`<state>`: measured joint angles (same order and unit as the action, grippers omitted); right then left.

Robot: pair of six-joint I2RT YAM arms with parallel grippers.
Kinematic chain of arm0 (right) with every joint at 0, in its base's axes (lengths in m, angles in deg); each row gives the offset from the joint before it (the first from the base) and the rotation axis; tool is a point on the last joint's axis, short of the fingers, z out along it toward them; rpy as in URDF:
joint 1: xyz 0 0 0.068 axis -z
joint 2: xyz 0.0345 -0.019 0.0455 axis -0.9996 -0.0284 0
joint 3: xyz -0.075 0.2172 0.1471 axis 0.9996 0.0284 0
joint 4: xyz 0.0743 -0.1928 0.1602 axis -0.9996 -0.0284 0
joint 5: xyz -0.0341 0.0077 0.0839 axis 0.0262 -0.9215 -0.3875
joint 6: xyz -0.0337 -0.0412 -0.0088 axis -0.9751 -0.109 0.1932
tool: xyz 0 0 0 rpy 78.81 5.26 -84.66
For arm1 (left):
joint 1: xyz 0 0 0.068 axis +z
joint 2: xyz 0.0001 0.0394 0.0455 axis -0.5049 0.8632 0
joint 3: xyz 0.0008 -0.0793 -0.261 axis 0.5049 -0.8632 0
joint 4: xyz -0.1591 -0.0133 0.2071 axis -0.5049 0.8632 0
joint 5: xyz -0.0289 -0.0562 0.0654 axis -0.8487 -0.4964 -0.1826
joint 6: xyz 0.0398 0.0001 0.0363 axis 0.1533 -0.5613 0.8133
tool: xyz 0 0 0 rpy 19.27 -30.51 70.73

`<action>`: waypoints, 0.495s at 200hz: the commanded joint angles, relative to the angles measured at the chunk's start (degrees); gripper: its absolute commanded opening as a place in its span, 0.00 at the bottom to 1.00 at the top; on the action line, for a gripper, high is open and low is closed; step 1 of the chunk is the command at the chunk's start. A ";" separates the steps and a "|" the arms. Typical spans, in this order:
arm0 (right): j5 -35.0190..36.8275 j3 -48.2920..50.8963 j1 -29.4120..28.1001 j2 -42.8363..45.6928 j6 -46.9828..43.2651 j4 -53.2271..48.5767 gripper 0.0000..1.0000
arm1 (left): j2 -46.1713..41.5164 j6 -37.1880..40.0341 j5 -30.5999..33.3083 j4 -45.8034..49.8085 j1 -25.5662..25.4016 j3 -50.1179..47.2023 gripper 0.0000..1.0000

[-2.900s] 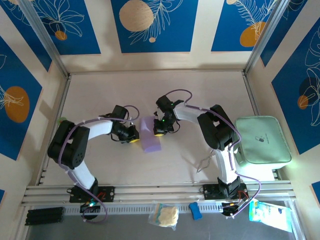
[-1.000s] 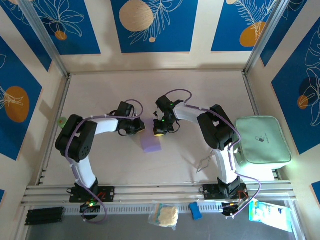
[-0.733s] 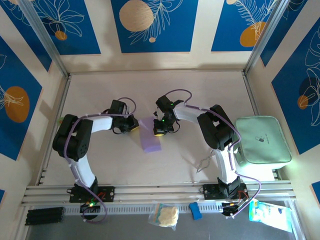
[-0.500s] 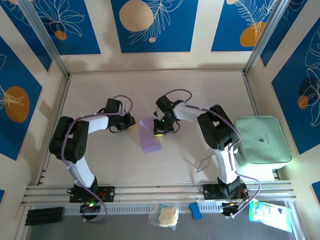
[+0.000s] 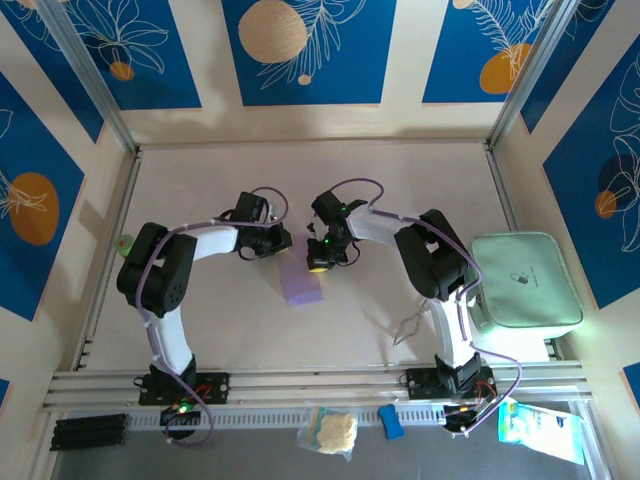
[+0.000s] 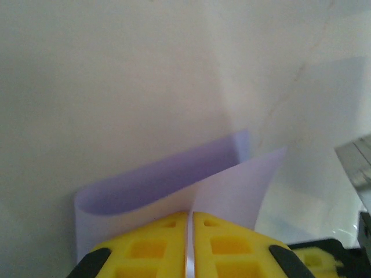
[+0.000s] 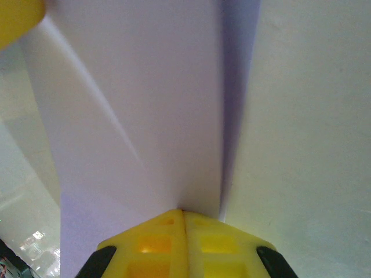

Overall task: Fold a paper plane with a square sheet of paper (pick it up from the middle)
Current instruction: First fold the square sheet of paper in half at the center of the table.

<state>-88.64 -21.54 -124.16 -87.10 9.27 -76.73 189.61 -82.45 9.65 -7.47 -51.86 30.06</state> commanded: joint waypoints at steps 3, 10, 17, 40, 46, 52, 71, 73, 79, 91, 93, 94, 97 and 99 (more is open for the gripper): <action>22.21 5.82 2.08 -10.89 -1.16 -8.57 0.04 | 2.41 1.45 1.46 2.67 2.54 1.13 0.12; 22.19 5.85 2.20 -10.87 -1.26 -8.54 0.04 | 2.74 1.77 1.75 2.39 3.38 0.90 0.12; 22.23 5.93 2.29 -10.78 -1.49 -8.49 0.04 | 3.13 2.14 2.41 2.13 4.27 0.69 0.12; 22.17 5.57 2.30 -10.65 -1.95 -8.48 0.04 | 4.20 4.01 4.09 2.34 7.32 1.00 0.12; 22.16 5.57 2.30 -10.61 -2.04 -8.46 0.04 | 4.32 4.59 4.59 2.52 8.05 1.15 0.12; 22.17 5.51 2.34 -10.52 -2.12 -8.41 0.04 | 4.26 5.05 4.94 2.87 8.82 1.31 0.12; 22.01 5.47 2.36 -10.35 -2.37 -8.46 0.04 | 2.73 5.36 4.58 3.09 10.78 1.55 0.12; 22.00 5.46 2.36 -10.34 -2.39 -8.43 0.04 | 2.36 5.40 4.52 3.13 10.90 1.56 0.12; 21.99 5.33 2.29 -10.30 -2.55 -8.46 0.04 | 1.28 5.57 4.18 3.38 11.01 1.64 0.12; 21.84 4.92 2.33 -10.13 -3.09 -8.63 0.04 | -1.24 5.43 3.05 3.89 10.99 1.64 0.12; 21.82 4.78 2.31 -10.13 -3.14 -8.65 0.04 | -1.68 5.31 2.68 3.94 10.93 1.58 0.12; 21.78 4.74 2.31 -10.11 -3.16 -8.70 0.04 | -1.89 5.16 2.49 3.95 10.92 1.52 0.12; 21.73 4.61 2.28 -10.00 -3.26 -8.74 0.04 | -2.52 4.83 1.92 3.82 10.91 1.31 0.12; 21.69 4.39 2.28 -9.91 -3.47 -8.86 0.04 | -2.93 4.59 1.57 3.77 10.82 1.17 0.12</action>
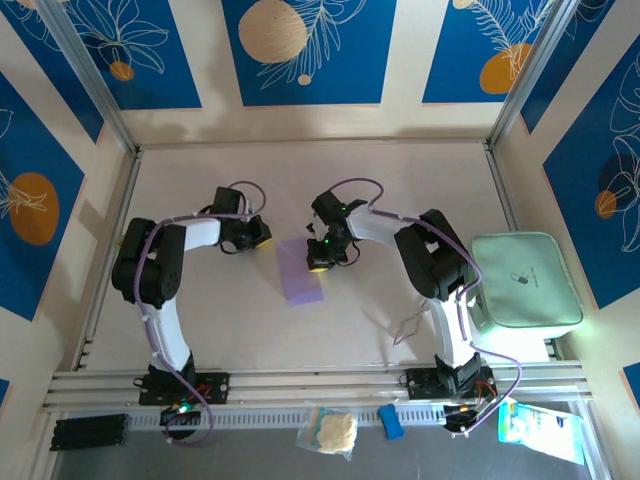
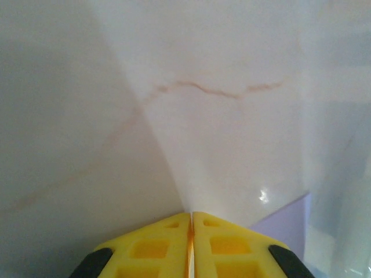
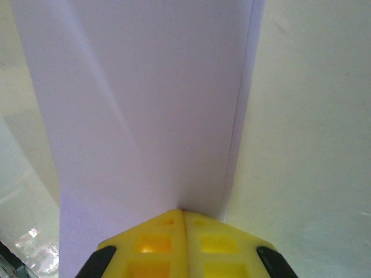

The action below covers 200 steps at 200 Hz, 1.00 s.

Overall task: Fold a paper plane with a square sheet of paper (pick it up from the middle)
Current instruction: First fold the square sheet of paper in half at the center of the table.

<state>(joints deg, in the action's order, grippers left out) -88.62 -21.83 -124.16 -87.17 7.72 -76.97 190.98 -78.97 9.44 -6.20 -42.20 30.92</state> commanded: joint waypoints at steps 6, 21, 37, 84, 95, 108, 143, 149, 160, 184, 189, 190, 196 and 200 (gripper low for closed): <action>21.55 4.36 2.30 -9.73 -2.21 -8.80 0.04 | -5.54 0.49 0.70 2.30 1.02 -0.11 0.12; 20.99 2.94 2.16 -9.16 -3.58 -9.46 0.04 | -8.23 -0.99 -1.03 1.91 0.02 -1.75 0.13; 19.88 1.47 1.79 -8.59 -5.00 -10.23 0.04 | -9.71 -2.06 -2.32 1.56 -1.93 -3.49 0.13; 17.42 -4.06 1.44 -8.23 -8.04 -13.03 0.04 | -5.99 -3.64 -3.92 0.01 -8.11 -4.68 0.13; 17.09 -5.31 1.45 -8.28 -8.91 -13.37 0.04 | -4.39 -3.73 -4.00 -0.12 -8.80 -4.42 0.13; 16.08 -6.77 1.69 -8.39 -10.14 -13.78 0.04 | -2.57 -3.74 -4.41 -0.38 -9.04 -3.75 0.13; 12.80 -10.07 2.25 -8.56 -14.24 -14.03 0.04 | 0.34 -3.57 -4.60 -0.10 -9.13 -1.18 0.13; 12.34 -10.56 2.32 -8.65 -14.78 -14.04 0.04 | 0.51 -3.52 -4.17 0.39 -9.13 -0.75 0.13; 11.76 -11.45 2.73 -8.83 -15.15 -14.27 0.04 | 1.03 -3.77 -3.16 1.70 -9.13 -0.28 0.13; 8.92 -13.11 3.31 -7.65 -14.62 -14.37 0.04 | 2.51 -4.28 -0.99 4.96 -9.17 0.08 0.12; 7.78 -13.40 3.34 -7.02 -14.45 -14.17 0.04 | 2.73 -4.35 -0.56 5.50 -9.13 0.00 0.12; 7.67 -13.39 3.35 -6.85 -14.41 -14.15 0.04 | 2.79 -4.40 -0.47 5.59 -9.13 -0.04 0.12; 6.36 -13.85 3.36 -5.99 -14.03 -14.04 0.04 | 3.04 -4.44 -0.04 6.09 -9.13 0.00 0.12; 5.80 -14.18 3.36 -5.33 -13.50 -13.98 0.04 | 3.25 -4.51 0.33 6.55 -9.13 0.00 0.12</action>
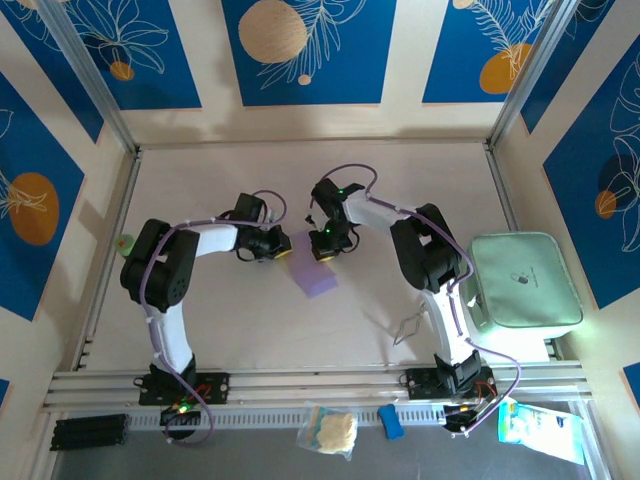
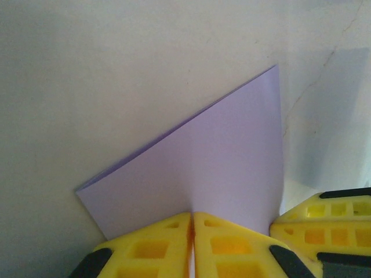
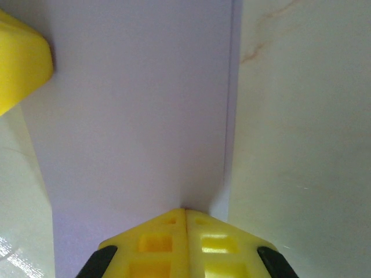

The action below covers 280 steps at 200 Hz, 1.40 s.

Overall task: Fold a paper plane with a square sheet of paper (pick it up from the middle)
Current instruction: First fold the square sheet of paper in half at the center of the table.

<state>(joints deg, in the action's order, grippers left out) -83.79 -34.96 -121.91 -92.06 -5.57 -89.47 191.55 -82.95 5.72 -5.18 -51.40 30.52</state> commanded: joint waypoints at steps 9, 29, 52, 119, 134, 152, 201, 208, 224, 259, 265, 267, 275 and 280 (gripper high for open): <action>-0.31 -1.62 1.11 1.25 0.94 -1.29 0.05 | 3.05 -0.64 4.73 6.26 0.06 0.46 0.12; -3.09 -1.48 1.11 5.71 5.41 0.90 0.06 | 3.53 -0.81 5.82 7.39 -0.02 0.46 0.11; -6.34 2.59 0.52 10.93 12.57 6.20 0.06 | 4.29 -1.16 6.71 8.03 -0.25 0.50 0.11; -6.09 11.23 -1.73 12.89 18.25 10.95 0.04 | 5.32 0.07 6.12 8.02 -0.36 0.89 0.11; -4.45 10.02 -1.49 11.20 16.41 9.58 0.04 | 5.78 1.10 5.50 8.35 -0.36 1.62 0.11; -3.55 8.36 -1.05 9.20 14.63 8.94 0.04 | 6.39 2.81 5.01 9.11 -0.38 2.73 0.11; -1.78 5.59 0.55 4.37 12.47 8.61 0.03 | 7.46 8.45 3.57 10.78 -0.36 5.44 0.11; -1.47 5.62 0.78 4.08 12.28 8.63 0.03 | 7.55 9.80 3.34 11.34 -0.37 6.19 0.11; -0.97 6.23 1.32 3.73 12.19 9.13 0.03 | 7.84 13.00 2.74 12.49 -0.36 7.80 0.11; -0.61 7.75 1.63 3.01 12.14 9.75 0.03 | 8.20 16.59 2.10 13.79 -0.37 10.44 0.12; -0.69 8.17 1.59 2.95 12.25 9.92 0.03 | 8.09 16.43 2.04 13.67 -0.36 10.66 0.12; -0.70 8.32 1.60 2.96 12.33 9.96 0.03 | 7.98 16.35 1.98 13.59 -0.36 10.78 0.12; -0.70 8.93 1.64 2.88 12.59 10.35 0.03 | 7.59 15.69 1.72 13.35 -0.41 11.10 0.13; -0.66 9.32 1.64 2.88 12.69 10.50 0.03 | 7.15 15.09 1.38 12.87 -0.39 11.21 0.14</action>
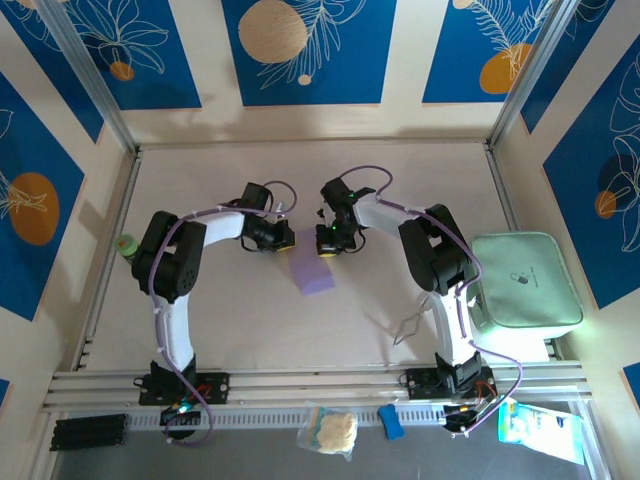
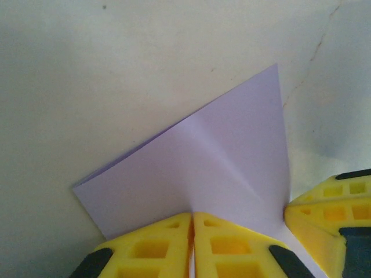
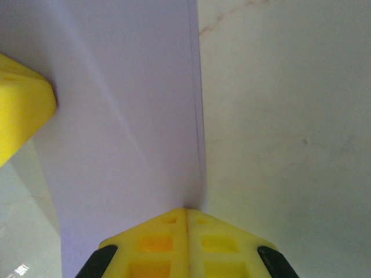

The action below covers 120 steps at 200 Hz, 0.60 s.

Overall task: Fold a paper plane with a square sheet of paper (pick it up from the middle)
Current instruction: First fold the square sheet of paper in half at the center of the table.

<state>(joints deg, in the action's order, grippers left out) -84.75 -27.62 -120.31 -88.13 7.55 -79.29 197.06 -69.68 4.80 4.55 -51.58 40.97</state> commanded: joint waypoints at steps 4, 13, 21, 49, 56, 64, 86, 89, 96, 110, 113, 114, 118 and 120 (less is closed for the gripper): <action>0.34 2.20 0.04 -1.05 -0.31 0.41 0.03 | 1.21 1.12 2.00 2.78 -0.25 0.87 0.15; 0.58 2.69 0.04 -1.26 -0.08 0.49 0.02 | 0.03 -0.44 1.23 1.98 -0.19 0.80 0.18; 0.99 3.05 0.03 -1.35 0.18 0.57 0.02 | -1.33 -2.18 0.43 0.61 -0.28 0.35 0.19; 2.24 4.29 0.03 -1.57 0.65 0.84 0.02 | -7.41 -9.09 -0.24 -4.24 -2.00 -3.53 0.24; 2.41 4.44 0.13 -1.63 0.80 0.85 0.02 | -8.76 -10.61 0.34 -4.86 -2.72 -4.87 0.25; 2.50 4.62 0.12 -1.76 0.87 1.00 0.02 | -10.10 -11.89 0.83 -5.65 -3.47 -6.51 0.25; 2.63 4.81 0.17 -2.10 1.22 1.11 0.02 | -12.94 -16.53 1.38 -9.31 -5.55 -12.11 0.22; 2.59 4.85 0.19 -2.11 1.26 1.15 0.02 | -13.28 -17.19 1.29 -9.80 -5.76 -12.80 0.21; 2.64 4.85 0.22 -2.19 1.36 1.14 0.02 | -13.85 -18.81 1.27 -10.74 -6.27 -14.08 0.20; 2.70 4.91 0.22 -2.37 1.42 1.15 0.02 | -14.77 -20.91 1.38 -12.19 -7.03 -16.72 0.18; 2.78 4.94 0.22 -2.37 1.46 1.11 0.02 | -14.87 -21.16 1.38 -12.52 -7.24 -17.09 0.18; 2.80 4.96 0.22 -2.37 1.50 1.11 0.02 | -14.98 -21.22 1.36 -12.62 -7.32 -17.31 0.17; 2.81 4.98 0.24 -2.37 1.53 1.20 0.02 | -15.08 -21.65 1.23 -12.98 -7.44 -17.87 0.17; 2.81 5.02 0.22 -2.44 1.53 1.20 0.02 | -15.06 -21.78 1.14 -13.11 -7.52 -18.12 0.17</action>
<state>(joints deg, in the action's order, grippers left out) -85.39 -25.45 -120.05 -87.47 8.27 -76.64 183.33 -85.99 5.72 -5.33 -58.11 26.50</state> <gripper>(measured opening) 0.048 0.178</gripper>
